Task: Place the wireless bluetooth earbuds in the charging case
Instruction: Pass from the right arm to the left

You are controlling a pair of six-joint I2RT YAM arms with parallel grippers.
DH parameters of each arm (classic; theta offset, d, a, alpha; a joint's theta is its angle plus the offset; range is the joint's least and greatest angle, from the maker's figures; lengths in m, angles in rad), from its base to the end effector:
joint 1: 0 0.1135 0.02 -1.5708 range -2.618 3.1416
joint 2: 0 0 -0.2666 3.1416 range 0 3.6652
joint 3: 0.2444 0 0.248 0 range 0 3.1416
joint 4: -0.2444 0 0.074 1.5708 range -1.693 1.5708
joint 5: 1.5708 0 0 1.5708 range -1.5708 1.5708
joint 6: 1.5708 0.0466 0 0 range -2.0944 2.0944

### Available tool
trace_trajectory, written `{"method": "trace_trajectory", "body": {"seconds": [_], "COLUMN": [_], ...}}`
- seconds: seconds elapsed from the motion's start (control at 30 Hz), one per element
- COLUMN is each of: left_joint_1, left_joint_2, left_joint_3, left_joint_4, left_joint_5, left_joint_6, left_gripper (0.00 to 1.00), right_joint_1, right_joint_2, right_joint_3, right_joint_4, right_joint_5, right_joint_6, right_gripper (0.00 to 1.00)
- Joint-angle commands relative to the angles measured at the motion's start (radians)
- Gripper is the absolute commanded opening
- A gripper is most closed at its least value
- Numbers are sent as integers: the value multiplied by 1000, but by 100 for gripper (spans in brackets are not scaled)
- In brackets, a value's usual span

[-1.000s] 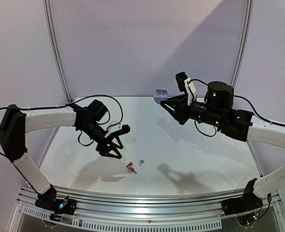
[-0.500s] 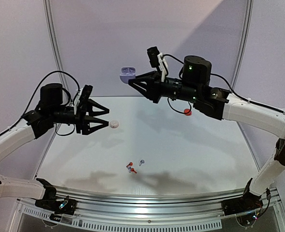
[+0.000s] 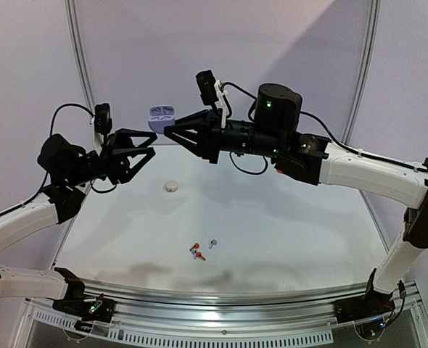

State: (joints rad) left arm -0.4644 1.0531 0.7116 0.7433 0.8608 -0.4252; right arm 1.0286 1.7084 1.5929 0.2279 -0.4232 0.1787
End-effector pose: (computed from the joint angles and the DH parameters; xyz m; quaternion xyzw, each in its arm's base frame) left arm 0.1907 -0.1350 0.3619 0.3577 0.4945 -0.5339 0.5851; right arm 0.1994 0.3682 0.4225 -0.4112 0.5289 0.5291 0.5208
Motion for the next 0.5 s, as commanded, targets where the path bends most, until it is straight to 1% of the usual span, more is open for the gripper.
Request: {"method": "trace_trajectory", "body": {"seconds": [0.0,0.17,0.37,0.47], "left_joint_1": [-20,-25,-39,-49], "left_joint_2": [-1,-9,2,11], "left_joint_3": [28,30,36,43], "left_joint_4": [118,136,155,153], "left_joint_5": [-33,-67,-51,-43], "left_joint_6": [-108,-121,-117,-116], "left_gripper": [63,60,62,58], "right_joint_1": [6,13,17,16], "right_joint_2": [42,59,73,80], "right_joint_3": [46,58,65,70], "right_joint_4": [75,64,61,62], "right_joint_5": [-61,-60,-57,-59], "right_joint_6": [49,39,29,27], "right_gripper": [10,10,10,9]}}
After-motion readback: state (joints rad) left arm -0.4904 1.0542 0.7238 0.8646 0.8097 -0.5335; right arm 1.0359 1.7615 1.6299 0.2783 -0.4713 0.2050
